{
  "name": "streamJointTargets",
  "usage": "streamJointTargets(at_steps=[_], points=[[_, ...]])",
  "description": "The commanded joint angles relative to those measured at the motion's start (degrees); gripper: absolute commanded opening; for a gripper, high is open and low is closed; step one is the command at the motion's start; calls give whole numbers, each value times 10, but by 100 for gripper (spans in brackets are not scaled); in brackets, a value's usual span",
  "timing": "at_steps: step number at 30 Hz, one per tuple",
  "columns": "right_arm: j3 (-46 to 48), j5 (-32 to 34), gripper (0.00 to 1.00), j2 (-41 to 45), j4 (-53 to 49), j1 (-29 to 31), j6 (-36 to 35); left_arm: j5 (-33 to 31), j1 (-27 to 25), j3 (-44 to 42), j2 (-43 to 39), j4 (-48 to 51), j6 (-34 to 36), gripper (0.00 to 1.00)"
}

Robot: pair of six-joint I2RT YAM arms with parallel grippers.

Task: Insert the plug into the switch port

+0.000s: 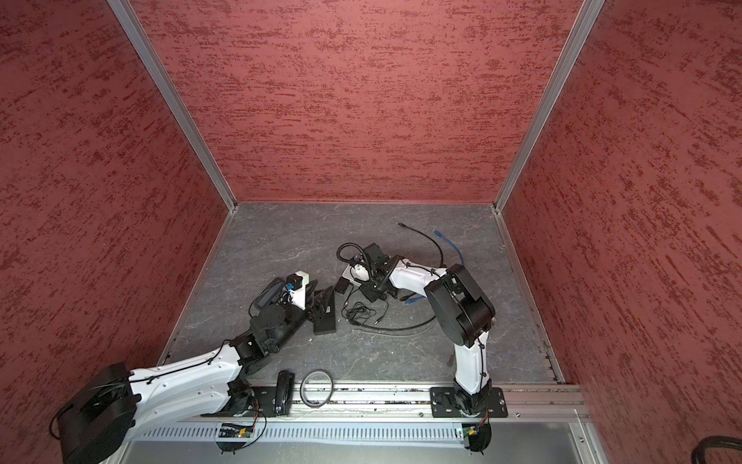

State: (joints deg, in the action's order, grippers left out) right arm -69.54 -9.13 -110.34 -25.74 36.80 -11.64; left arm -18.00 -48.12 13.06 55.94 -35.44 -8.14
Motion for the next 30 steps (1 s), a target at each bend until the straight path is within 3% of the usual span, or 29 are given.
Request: streamJointTargets(at_steps=[1, 16, 30], points=[[25, 9, 11, 24, 18, 4, -10, 7, 4, 1, 6, 0, -1, 57], [103, 12, 10, 173, 87, -3, 8, 26, 4, 42, 39, 36, 5, 62], [184, -7, 10, 333, 145, -13, 96, 73, 7, 153, 137, 111, 20, 70]])
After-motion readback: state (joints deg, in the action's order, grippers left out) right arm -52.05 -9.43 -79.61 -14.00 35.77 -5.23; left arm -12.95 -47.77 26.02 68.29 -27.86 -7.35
